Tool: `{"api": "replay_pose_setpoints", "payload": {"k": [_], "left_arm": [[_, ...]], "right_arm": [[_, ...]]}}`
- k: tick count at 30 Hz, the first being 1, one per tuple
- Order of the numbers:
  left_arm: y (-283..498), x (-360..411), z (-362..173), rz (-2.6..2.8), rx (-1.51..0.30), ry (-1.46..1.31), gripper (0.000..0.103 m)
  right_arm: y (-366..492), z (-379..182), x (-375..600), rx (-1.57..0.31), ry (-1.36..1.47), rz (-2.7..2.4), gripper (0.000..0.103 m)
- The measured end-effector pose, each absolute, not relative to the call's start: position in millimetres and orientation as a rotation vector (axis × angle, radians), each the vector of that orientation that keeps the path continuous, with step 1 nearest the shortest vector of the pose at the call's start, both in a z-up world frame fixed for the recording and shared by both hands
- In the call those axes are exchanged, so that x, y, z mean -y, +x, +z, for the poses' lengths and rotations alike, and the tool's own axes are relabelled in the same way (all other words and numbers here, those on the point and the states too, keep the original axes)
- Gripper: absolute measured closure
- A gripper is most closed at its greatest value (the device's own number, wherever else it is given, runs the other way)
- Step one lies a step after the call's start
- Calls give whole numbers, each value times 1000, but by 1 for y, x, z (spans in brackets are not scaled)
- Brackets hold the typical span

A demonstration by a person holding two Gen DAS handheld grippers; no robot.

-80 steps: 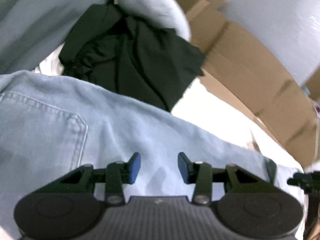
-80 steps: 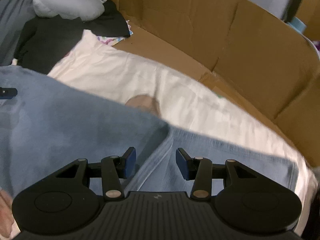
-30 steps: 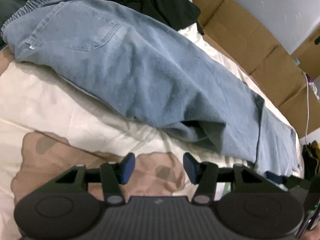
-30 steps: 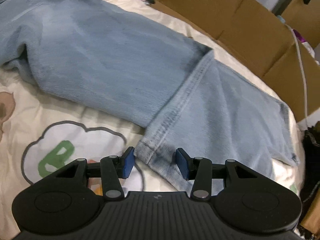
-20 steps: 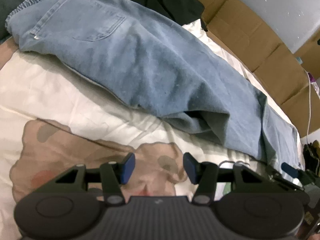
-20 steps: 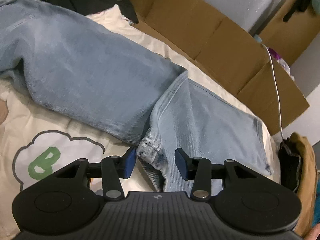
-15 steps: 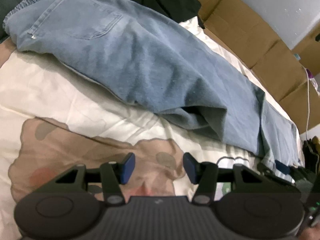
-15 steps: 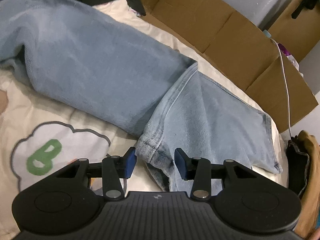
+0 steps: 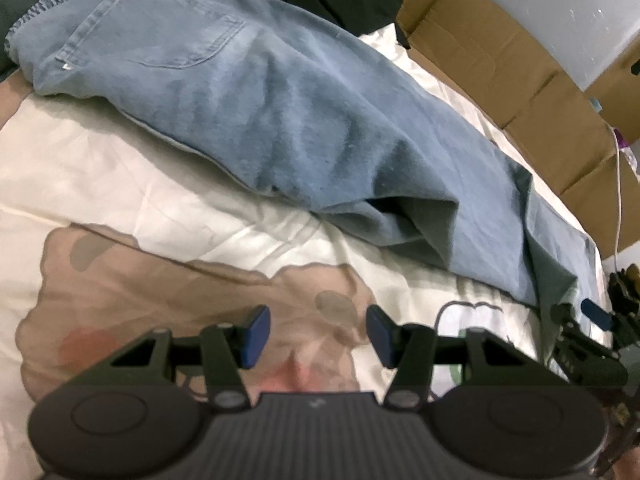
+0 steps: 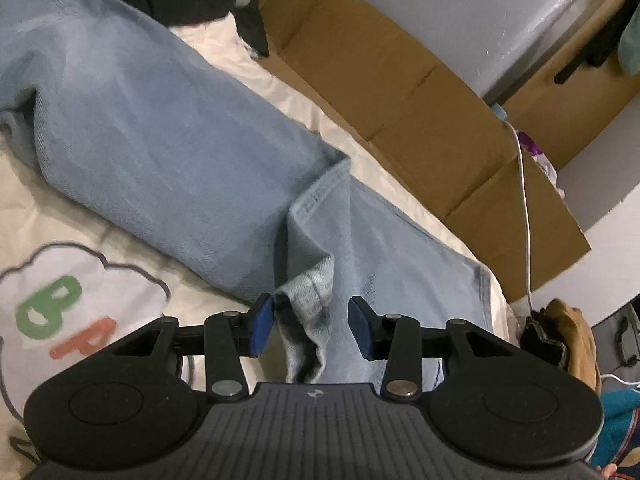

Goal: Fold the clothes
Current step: 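Move the right tool to the folded leg cuff and grasp its hem, then lift the cuff with the right tool and lay it along the pants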

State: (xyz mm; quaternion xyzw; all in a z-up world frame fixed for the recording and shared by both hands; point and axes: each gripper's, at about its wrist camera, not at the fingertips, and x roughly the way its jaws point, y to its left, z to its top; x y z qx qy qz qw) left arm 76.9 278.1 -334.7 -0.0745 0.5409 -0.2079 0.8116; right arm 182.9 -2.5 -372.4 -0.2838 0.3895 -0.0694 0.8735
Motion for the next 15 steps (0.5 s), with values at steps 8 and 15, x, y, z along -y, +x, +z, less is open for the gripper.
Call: {"api": "replay_pose_setpoints", "payload": {"k": [8, 15], "left_arm": [[74, -279, -341, -439, -1173, -153, 47], [76, -278, -340, -442, -1170, -145, 47]], "right_arm": [[188, -371, 28, -839, -563, -215, 55], [203, -380, 29, -887, -498, -60, 86]]}}
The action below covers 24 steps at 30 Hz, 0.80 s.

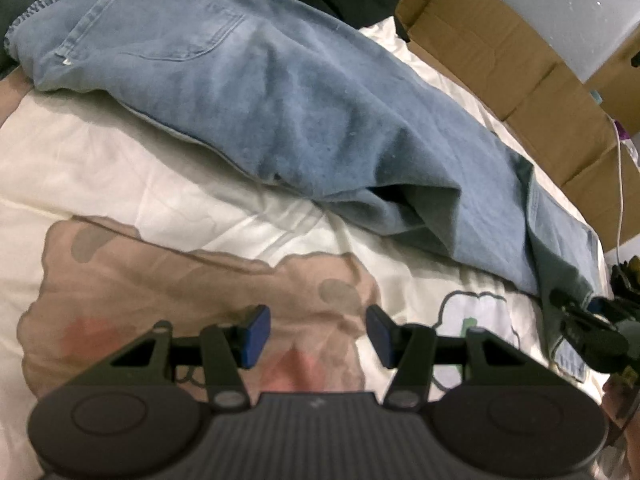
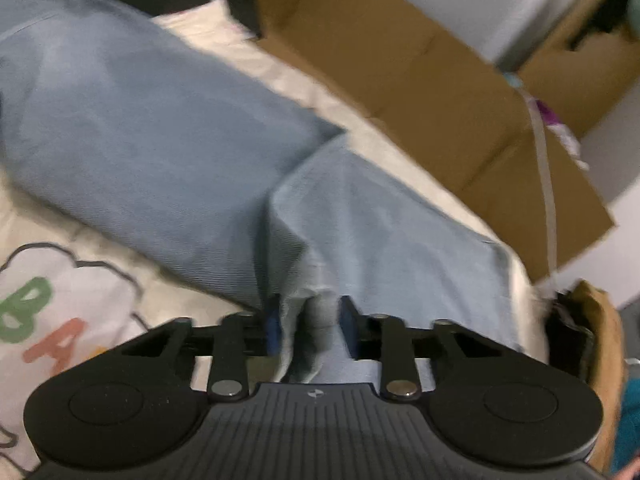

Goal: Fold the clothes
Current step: 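Lift the cuff with the right tool and lay it along the pants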

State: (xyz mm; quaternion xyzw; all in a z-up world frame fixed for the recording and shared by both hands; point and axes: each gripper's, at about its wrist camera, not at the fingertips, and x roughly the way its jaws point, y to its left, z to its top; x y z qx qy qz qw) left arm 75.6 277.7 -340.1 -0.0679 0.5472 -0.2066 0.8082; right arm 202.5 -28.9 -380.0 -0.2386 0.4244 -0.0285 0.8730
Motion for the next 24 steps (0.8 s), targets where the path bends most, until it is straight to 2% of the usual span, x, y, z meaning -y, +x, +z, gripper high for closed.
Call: {"api": "replay_pose_setpoints", "payload": {"k": [6, 14, 24], "left_arm": [[76, -281, -340, -431, -1169, -164, 47], [74, -280, -340, -430, -1170, -177, 47], [77, -279, -337, -411, -1165, -151, 47]], "right_arm": [[202, -364, 43, -898, -447, -34, 96], [217, -325, 94, -872, -499, -73, 96], [267, -317, 188, -897, -449, -145, 96]]}}
